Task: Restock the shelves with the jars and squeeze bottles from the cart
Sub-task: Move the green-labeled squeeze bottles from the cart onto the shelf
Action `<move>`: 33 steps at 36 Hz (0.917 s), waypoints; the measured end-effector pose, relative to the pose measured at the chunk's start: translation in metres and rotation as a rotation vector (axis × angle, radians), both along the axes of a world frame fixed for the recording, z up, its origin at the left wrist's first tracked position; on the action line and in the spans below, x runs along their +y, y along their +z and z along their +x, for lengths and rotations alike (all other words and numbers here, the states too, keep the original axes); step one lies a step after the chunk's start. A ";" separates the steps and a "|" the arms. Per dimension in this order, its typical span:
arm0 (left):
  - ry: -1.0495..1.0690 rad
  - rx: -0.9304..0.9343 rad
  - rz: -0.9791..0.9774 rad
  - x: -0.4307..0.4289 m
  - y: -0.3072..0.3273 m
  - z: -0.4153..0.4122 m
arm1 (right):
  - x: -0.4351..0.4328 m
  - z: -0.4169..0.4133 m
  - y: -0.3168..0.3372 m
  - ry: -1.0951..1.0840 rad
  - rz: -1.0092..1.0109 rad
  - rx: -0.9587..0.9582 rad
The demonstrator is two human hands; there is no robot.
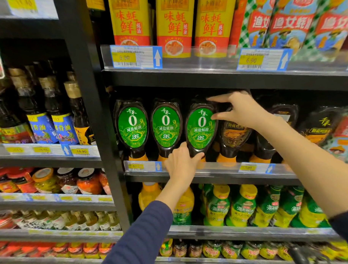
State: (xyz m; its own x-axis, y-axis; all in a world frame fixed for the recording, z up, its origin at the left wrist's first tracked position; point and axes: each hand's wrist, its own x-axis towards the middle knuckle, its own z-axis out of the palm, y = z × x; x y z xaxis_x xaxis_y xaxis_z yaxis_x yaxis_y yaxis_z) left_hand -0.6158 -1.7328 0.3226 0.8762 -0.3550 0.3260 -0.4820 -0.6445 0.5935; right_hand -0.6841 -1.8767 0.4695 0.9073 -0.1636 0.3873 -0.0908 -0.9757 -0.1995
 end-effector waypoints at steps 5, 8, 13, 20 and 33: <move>0.029 -0.001 -0.026 -0.001 0.000 0.001 | 0.003 -0.005 0.005 0.051 0.049 0.005; 0.028 -0.005 -0.035 -0.001 0.000 -0.001 | 0.005 -0.006 0.005 0.036 0.024 0.020; -0.056 -0.016 -0.087 0.013 0.000 -0.001 | 0.007 -0.007 0.006 0.017 -0.057 0.032; -0.012 -0.142 -0.281 0.067 -0.005 0.012 | 0.028 0.007 0.008 0.096 -0.038 -0.032; 0.059 -0.040 0.025 0.073 -0.001 0.029 | 0.074 0.042 0.011 0.052 -0.134 0.045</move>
